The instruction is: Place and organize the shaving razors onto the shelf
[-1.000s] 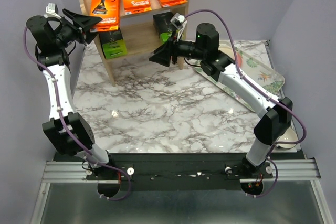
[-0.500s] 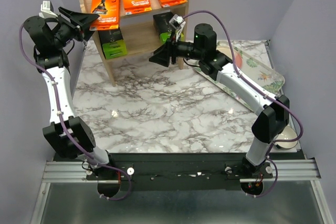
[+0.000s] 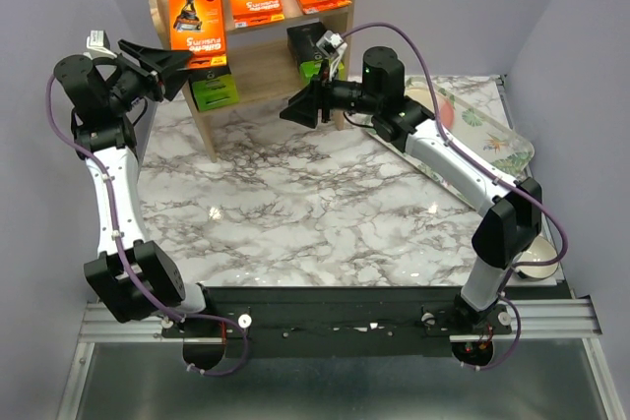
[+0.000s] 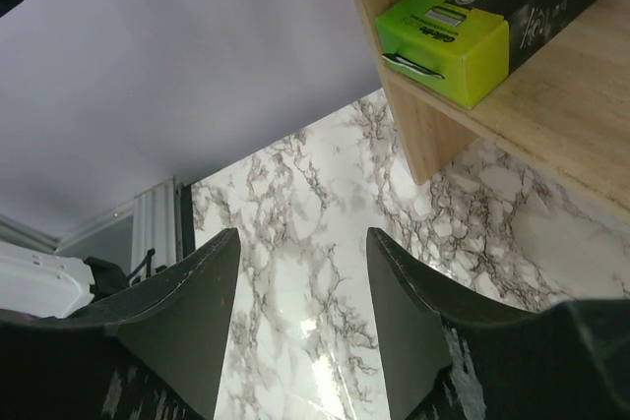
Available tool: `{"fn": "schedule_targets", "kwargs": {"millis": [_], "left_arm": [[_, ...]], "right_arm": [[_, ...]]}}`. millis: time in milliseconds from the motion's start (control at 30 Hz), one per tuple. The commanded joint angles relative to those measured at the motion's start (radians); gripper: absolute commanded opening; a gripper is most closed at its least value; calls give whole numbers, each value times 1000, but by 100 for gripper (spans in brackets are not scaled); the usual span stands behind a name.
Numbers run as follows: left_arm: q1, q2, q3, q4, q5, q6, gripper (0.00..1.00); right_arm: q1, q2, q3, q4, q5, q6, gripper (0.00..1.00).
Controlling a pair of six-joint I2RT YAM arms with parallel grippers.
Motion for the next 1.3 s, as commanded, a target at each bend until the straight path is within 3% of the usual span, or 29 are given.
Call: {"fn": "schedule_targets", "kwargs": {"millis": [0, 133, 233, 267, 333, 500, 633, 733, 967, 1267], "left_arm": [[8, -27, 0, 31, 13, -6, 46], [8, -9, 29, 60, 8, -26, 35], [8, 8, 62, 72, 7, -46, 21], [8, 12, 71, 74, 7, -46, 10], [9, 11, 83, 75, 2, -60, 0], [8, -38, 121, -28, -73, -79, 0], [8, -95, 198, -439, -307, -91, 0], [8, -104, 240, -649, -392, -157, 0], [0, -61, 270, -638, -395, -209, 0], [-92, -35, 341, -607, -423, -218, 0]], "right_arm": [[8, -6, -26, 29, -5, -2, 62], [6, -5, -40, 28, 9, -2, 63], [8, -3, -48, 26, 14, -7, 62], [8, -3, -49, 26, 15, -8, 63], [8, -5, -51, 22, 18, -14, 63], [8, -8, -54, 17, 26, -19, 63], [8, -5, -54, 16, 26, -18, 63], [6, 2, -51, 13, 28, -11, 63], [11, 12, -44, 17, 29, -5, 63], [17, -9, -86, 17, 51, -21, 63]]}}
